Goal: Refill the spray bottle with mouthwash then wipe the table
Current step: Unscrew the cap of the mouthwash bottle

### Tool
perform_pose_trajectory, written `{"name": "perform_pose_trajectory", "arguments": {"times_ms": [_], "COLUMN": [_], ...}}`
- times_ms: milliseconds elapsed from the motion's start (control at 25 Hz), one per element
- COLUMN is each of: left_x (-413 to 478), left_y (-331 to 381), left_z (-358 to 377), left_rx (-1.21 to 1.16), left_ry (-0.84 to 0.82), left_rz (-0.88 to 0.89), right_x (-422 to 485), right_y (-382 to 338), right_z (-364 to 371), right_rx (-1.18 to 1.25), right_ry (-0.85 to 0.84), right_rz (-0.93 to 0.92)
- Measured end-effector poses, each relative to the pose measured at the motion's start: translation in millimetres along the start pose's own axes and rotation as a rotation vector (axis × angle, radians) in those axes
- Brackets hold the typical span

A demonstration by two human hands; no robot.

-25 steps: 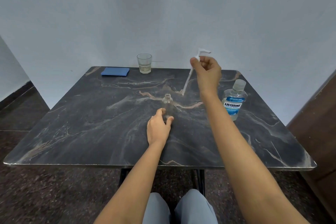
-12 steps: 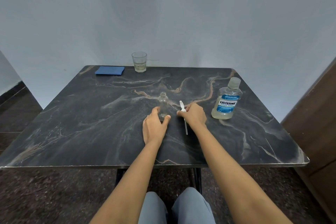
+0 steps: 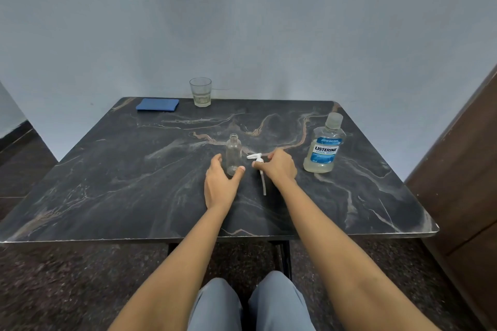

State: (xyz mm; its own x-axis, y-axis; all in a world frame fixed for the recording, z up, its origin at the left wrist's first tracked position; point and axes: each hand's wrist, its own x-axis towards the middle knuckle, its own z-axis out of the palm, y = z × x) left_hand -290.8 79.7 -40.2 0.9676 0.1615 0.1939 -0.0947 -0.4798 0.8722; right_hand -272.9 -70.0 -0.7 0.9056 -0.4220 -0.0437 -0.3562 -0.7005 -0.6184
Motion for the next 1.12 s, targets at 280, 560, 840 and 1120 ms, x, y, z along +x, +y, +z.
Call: {"name": "perform_pose_trajectory", "arguments": {"times_ms": [280, 560, 840, 1120], "left_x": [-36.0, -19.8, 3.7, 16.6], "left_y": [48.3, 120.3, 122.9, 111.6], "left_z": [20.5, 96.2, 138.9, 152.9], "left_rx": [-0.155, -0.212, -0.354, -0.209], "left_ry": [0.276, -0.329, -0.497, -0.488], "left_rz": [0.356, 0.208, 0.091, 0.216], "right_x": [-21.3, 22.9, 44.2, 49.3], "right_y": [5.8, 17.7, 11.1, 11.5], "right_z": [-100.4, -161.0, -167.7, -154.5], "right_rx": [0.251, -0.442, -0.664, -0.700], "right_ry": [0.543, 0.440, 0.315, 0.369], "right_rz": [-0.385, -0.114, -0.172, -0.154]}}
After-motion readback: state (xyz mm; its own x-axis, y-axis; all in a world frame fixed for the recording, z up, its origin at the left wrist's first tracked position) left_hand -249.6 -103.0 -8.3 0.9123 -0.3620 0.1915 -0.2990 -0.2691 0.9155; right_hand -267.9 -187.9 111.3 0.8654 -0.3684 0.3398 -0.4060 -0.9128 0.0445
